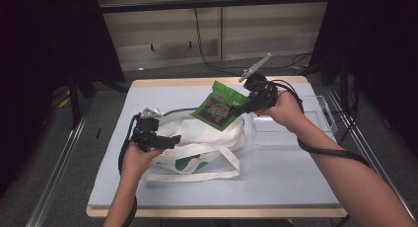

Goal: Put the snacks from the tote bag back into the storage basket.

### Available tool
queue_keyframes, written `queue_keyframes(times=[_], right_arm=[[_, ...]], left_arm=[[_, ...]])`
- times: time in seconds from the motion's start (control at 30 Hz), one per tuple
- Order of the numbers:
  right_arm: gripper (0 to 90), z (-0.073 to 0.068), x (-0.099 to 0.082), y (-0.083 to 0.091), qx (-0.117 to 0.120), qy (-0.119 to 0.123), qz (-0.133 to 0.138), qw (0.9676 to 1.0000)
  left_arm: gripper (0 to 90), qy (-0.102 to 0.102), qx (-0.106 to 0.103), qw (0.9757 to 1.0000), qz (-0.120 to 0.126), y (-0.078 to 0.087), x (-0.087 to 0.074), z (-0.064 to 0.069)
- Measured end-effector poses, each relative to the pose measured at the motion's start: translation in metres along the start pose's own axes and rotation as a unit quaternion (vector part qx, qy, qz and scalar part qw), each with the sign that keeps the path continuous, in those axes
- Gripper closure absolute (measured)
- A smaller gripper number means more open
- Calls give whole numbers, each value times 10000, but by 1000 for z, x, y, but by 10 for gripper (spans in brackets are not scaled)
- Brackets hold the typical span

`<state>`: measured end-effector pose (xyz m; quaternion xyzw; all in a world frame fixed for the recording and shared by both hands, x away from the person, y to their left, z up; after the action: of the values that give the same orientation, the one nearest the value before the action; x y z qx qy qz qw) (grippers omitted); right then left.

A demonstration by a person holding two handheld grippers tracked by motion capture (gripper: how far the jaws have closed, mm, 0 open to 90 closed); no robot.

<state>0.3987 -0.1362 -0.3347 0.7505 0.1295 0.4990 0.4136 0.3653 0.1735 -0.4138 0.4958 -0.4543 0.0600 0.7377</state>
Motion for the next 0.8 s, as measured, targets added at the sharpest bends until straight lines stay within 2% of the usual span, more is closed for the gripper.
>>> queue_keyframes(times=[0.37, 0.43, 0.6, 0.7, 0.8], right_arm=[[750, 4, 1, 12, 1, 0, -110, 9999], [749, 5, 1, 15, 10, -6, -90, 10000], [749, 7, 2, 24, -65, 18, -149, 9999], [749, 8, 2, 29, -98, 17, -155, 9998], [749, 10, 0, 34, -110, 26, -162, 9998]], left_arm=[[52, -29, -40, 10000, -24, 0, 1, 2], [54, -24, 9, 10000, 39, -1, 1, 3], [54, -15, -25, 10000, 26, -2, 1, 4], [56, -47, 46, 9999, 84, -3, 1, 4], [56, -40, -21, 10000, 83, -3, 1, 5]])
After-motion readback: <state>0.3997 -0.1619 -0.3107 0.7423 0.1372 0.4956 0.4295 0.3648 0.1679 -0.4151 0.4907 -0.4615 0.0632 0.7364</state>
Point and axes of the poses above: each handheld gripper's, and its own axes: y roughly backward along the jaws, x roughly out of its top, z roughly to its right, the point moved 3 cm from there along -y, roughly forward along the jaws, and after that the axes turned 1 degree about z, right-handed, at the moved point
